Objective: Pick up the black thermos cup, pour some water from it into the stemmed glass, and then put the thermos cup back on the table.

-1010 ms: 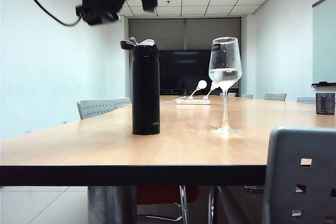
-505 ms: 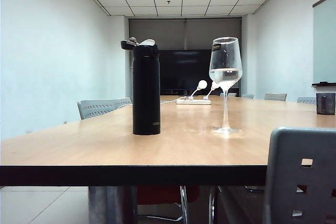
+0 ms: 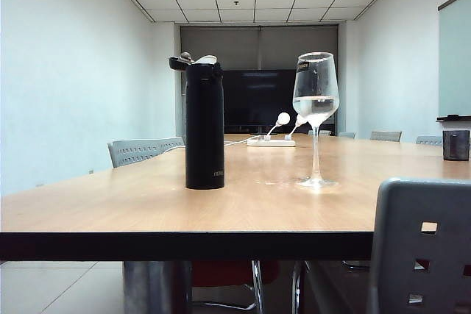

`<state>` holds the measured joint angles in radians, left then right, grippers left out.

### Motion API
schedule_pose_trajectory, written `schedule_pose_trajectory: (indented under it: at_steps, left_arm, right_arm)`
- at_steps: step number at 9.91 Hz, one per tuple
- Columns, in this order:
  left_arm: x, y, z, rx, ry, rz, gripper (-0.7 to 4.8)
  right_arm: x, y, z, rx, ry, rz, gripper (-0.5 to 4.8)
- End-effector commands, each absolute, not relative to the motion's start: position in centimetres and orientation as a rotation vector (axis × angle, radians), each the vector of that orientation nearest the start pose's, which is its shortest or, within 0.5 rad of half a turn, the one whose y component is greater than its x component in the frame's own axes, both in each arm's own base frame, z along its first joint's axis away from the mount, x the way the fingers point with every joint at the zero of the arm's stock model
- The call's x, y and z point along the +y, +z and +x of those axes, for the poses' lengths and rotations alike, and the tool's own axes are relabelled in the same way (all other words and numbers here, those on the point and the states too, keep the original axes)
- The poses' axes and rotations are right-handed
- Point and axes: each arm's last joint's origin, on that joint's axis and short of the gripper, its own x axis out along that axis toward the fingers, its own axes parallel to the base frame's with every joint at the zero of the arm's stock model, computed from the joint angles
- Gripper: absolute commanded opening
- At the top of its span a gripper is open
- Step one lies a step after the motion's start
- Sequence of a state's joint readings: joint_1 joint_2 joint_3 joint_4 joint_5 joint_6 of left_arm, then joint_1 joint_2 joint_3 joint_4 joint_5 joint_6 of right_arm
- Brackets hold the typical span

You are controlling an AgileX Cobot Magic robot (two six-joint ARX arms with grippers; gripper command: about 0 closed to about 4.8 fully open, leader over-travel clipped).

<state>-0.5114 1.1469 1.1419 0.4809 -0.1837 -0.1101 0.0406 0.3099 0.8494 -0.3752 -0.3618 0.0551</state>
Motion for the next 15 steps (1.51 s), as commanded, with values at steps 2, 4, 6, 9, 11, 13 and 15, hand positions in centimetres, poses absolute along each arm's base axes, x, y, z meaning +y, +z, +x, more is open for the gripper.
schedule_pose_trajectory:
  at_steps: [2,4,6,9,11,13,15]
  left_arm:
    - [-11.5,44.4,21.5,-0.394,-0.353,-0.258,4.79]
    - [-11.6,44.0,21.6,-0.353,-0.363,-0.242,4.79]
    - [-11.7,43.8,21.6,-0.323,-0.380,-0.239,4.79]
    - [-9.9,44.6,18.6,-0.273,-0.362,-0.161,4.79]
    - [-7.9,45.0,15.0,-0.219,-0.360,-0.083,4.79]
    - [-4.1,43.3,7.9,-0.015,-0.422,0.003,-0.06]
    - [-2.0,38.9,3.7,0.206,-0.466,0.044,-0.06]
  right_arm:
    - [1.0,36.4,0.6,-0.143,0.401,0.027,4.08]
    - [0.8,33.4,-3.0,-0.068,0.374,0.047,-0.07]
    - [0.9,31.4,-0.8,0.011,0.377,0.059,-0.07]
    - [1.0,30.2,1.7,-0.055,0.384,0.114,-0.07]
    - [1.1,29.4,2.4,-0.042,0.382,0.120,-0.07]
    - [1.1,27.7,4.4,-0.084,0.381,0.114,-0.07]
    - [1.2,24.9,6.2,-0.053,0.380,0.127,-0.07]
